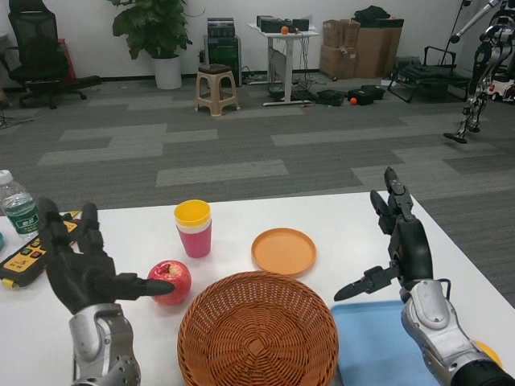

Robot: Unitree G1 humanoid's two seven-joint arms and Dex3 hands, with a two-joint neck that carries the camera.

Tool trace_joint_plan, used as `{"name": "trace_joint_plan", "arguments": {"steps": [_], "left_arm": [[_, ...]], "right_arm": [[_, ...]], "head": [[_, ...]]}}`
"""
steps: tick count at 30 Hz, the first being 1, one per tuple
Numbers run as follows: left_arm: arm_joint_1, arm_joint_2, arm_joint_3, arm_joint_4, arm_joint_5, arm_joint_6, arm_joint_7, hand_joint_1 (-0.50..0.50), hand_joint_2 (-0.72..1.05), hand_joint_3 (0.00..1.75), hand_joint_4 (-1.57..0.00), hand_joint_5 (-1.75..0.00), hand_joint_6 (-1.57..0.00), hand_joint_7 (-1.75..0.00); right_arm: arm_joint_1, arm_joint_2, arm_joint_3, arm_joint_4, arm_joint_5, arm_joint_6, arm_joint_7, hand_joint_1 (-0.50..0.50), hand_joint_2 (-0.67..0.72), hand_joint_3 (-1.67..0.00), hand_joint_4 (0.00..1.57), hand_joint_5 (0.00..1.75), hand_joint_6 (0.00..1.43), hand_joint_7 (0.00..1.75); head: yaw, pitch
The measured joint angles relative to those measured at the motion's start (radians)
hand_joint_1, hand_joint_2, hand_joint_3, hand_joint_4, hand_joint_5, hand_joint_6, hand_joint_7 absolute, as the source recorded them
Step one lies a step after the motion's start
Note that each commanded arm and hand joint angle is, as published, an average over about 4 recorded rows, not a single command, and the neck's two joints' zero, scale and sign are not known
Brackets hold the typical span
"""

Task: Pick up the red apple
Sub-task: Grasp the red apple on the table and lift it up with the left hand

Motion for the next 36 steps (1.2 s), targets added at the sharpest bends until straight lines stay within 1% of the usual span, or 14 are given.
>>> {"name": "trace_joint_plan", "arguments": {"steps": [5, 8, 10, 12, 14, 17, 20, 24, 26, 28, 30, 31, 34, 36], "left_arm": [[-0.008, 0.006, -0.005, 0.010, -0.004, -0.013, 0.006, -0.50, -0.72, 0.04, 0.00, -0.51, 0.00, -0.03], [-0.009, 0.005, -0.006, 0.015, -0.003, -0.013, 0.006, -0.50, -0.72, 0.09, 0.00, -0.49, 0.00, -0.05], [-0.009, 0.005, -0.005, 0.018, 0.001, -0.013, 0.006, -0.50, -0.72, 0.04, 0.00, -0.44, 0.00, -0.07], [-0.009, 0.005, 0.001, 0.021, 0.016, -0.012, 0.006, -0.50, -0.68, 0.04, 0.00, -0.46, 0.00, -0.07], [-0.009, 0.004, 0.033, 0.027, 0.067, -0.010, 0.007, -0.50, -0.64, 0.09, 0.00, -0.49, 0.00, -0.07], [-0.008, 0.006, 0.098, 0.032, 0.158, 0.000, 0.007, -0.50, -0.64, 0.09, 0.00, -0.41, 0.00, -0.07], [-0.006, 0.013, 0.148, 0.030, 0.218, 0.034, 0.001, -0.50, -0.57, 0.02, 0.00, -0.41, 0.00, -0.07], [0.011, 0.071, 0.187, -0.022, 0.245, 0.168, -0.068, -0.50, -0.53, 0.04, 0.00, -0.41, 0.00, -0.14], [0.030, 0.095, 0.220, -0.084, 0.255, 0.283, -0.127, -0.50, -0.48, 0.04, 0.00, -0.44, 0.00, -0.14], [0.058, 0.134, 0.264, -0.160, 0.288, 0.426, -0.194, -0.50, -0.41, 0.02, 0.00, -0.49, -0.01, -0.17], [0.080, 0.174, 0.300, -0.213, 0.332, 0.516, -0.228, -0.50, -0.30, 0.00, 0.00, -0.56, -0.04, -0.21], [0.087, 0.186, 0.318, -0.228, 0.353, 0.538, -0.234, -0.50, -0.24, 0.00, 0.00, -0.67, -0.04, -0.21], [0.109, 0.202, 0.393, -0.275, 0.478, 0.620, -0.268, -0.50, -0.08, 0.00, 0.00, -0.92, -0.01, -0.23], [0.117, 0.220, 0.421, -0.297, 0.562, 0.666, -0.296, -0.50, 0.01, 0.00, 0.00, -0.98, 0.00, -0.26]], "right_arm": [[0.000, 0.003, -0.004, 0.004, 0.000, 0.000, 0.000, -0.38, 0.22, 0.00, 0.06, 0.00, 0.00, 0.00], [0.000, 0.003, -0.004, 0.009, 0.000, 0.000, 0.000, -0.38, 0.22, 0.00, 0.06, 0.00, 0.00, 0.00], [0.000, 0.003, -0.004, 0.010, 0.000, 0.000, 0.000, -0.38, 0.22, 0.00, 0.06, 0.00, 0.00, 0.00], [0.000, 0.003, -0.004, 0.011, 0.000, 0.000, 0.000, -0.38, 0.22, 0.00, 0.06, 0.00, 0.00, 0.00], [0.000, 0.003, -0.004, 0.011, 0.000, 0.000, 0.000, -0.38, 0.22, 0.00, 0.06, 0.00, 0.00, 0.00], [0.000, 0.003, -0.005, 0.013, 0.000, 0.000, 0.000, -0.38, 0.22, 0.00, 0.07, 0.00, 0.00, 0.00], [0.000, 0.003, -0.006, 0.014, 0.000, 0.000, 0.000, -0.38, 0.22, 0.00, 0.09, 0.00, 0.00, 0.00], [-0.001, 0.003, -0.007, 0.016, 0.000, 0.000, 0.000, -0.38, 0.25, 0.00, 0.09, 0.00, 0.00, 0.00], [-0.001, 0.003, -0.007, 0.016, 0.000, 0.000, 0.000, -0.38, 0.28, 0.00, 0.09, 0.00, 0.00, 0.00], [-0.001, 0.003, -0.006, 0.016, 0.000, 0.000, 0.000, -0.38, 0.28, 0.00, 0.09, 0.00, 0.00, 0.00], [-0.001, 0.001, -0.006, 0.016, 0.000, 0.000, 0.000, -0.38, 0.28, 0.00, 0.09, 0.00, 0.00, 0.00], [-0.001, 0.000, -0.005, 0.017, 0.000, 0.000, 0.000, -0.38, 0.28, 0.00, 0.09, 0.00, 0.00, 0.00], [-0.002, -0.002, 0.002, 0.020, 0.000, 0.000, 0.000, -0.38, 0.28, 0.00, 0.09, 0.00, 0.00, 0.00], [-0.002, -0.003, 0.008, 0.025, 0.000, 0.000, 0.000, -0.38, 0.28, 0.00, 0.09, 0.00, 0.00, 0.00]], "head": [[0.002, -0.008], [0.005, -0.017], [0.009, -0.025], [0.019, -0.038], [0.040, -0.062], [0.092, -0.112], [0.150, -0.164], [0.200, -0.211], [0.212, -0.224], [0.217, -0.231], [0.219, -0.236], [0.220, -0.238], [0.222, -0.242], [0.226, -0.246]]}}
